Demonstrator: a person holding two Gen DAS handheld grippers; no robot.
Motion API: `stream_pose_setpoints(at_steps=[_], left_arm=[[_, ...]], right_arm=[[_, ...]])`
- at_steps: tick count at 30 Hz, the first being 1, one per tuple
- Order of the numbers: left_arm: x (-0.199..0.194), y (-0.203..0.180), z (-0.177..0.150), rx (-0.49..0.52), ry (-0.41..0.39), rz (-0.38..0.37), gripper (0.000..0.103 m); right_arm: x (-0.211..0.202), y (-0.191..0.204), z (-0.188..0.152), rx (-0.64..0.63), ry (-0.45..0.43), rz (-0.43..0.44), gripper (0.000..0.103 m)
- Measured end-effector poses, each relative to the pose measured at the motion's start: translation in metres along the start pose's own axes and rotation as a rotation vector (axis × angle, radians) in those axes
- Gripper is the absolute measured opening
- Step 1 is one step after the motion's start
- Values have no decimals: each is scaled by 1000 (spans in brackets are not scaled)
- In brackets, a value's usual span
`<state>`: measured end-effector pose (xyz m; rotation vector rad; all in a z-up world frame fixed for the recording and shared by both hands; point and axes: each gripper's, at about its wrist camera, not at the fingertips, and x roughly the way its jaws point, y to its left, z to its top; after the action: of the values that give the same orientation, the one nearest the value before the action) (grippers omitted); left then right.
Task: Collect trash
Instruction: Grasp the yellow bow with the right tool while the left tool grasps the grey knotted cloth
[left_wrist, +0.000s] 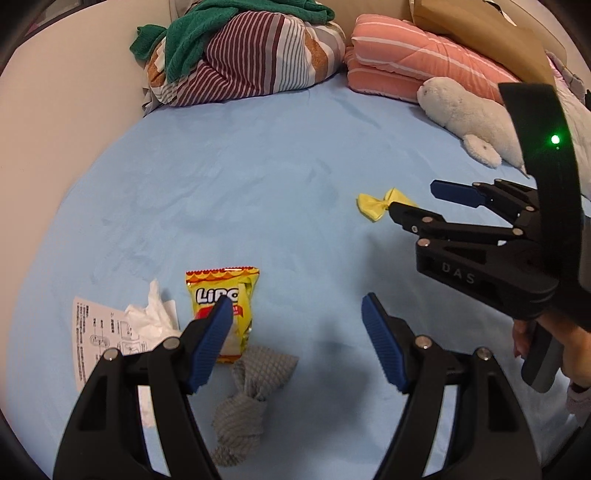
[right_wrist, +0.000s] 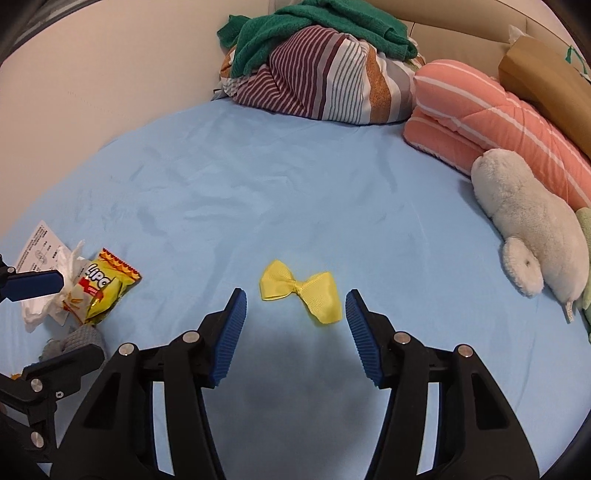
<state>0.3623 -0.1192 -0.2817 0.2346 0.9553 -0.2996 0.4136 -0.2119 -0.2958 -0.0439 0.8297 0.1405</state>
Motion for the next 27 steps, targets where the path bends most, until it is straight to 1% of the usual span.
stream_pose_setpoints(at_steps=[6, 9, 11, 12, 13, 14, 16, 20, 27], left_arm=[[15, 1, 7, 8, -5, 0, 72], [19, 0, 5, 15, 5, -1, 72], [21, -1, 3, 16, 11, -1, 72], [22, -2, 2, 15, 12, 1, 72], [22, -2, 2, 15, 13, 0, 72], [22, -3, 0, 15, 13, 0, 72], [20, -3, -1, 16, 11, 0, 72], [14, -3, -3, 15, 4, 1, 72], [2, 0, -12, 1, -1, 6, 72]], right_arm=[[40, -5, -5, 20, 30, -3, 54], [49, -6, -6, 33, 40, 2, 51], [49, -4, -5, 26, 39, 10, 37], [50, -2, -4, 19, 41, 6, 33], [50, -1, -4, 12, 42, 2, 23], [50, 0, -2, 7, 44, 1, 10], [49, 3, -2, -6, 44, 1, 4], [40, 9, -5, -34, 29, 1, 2], [18, 22, -8, -45, 24, 22, 2]])
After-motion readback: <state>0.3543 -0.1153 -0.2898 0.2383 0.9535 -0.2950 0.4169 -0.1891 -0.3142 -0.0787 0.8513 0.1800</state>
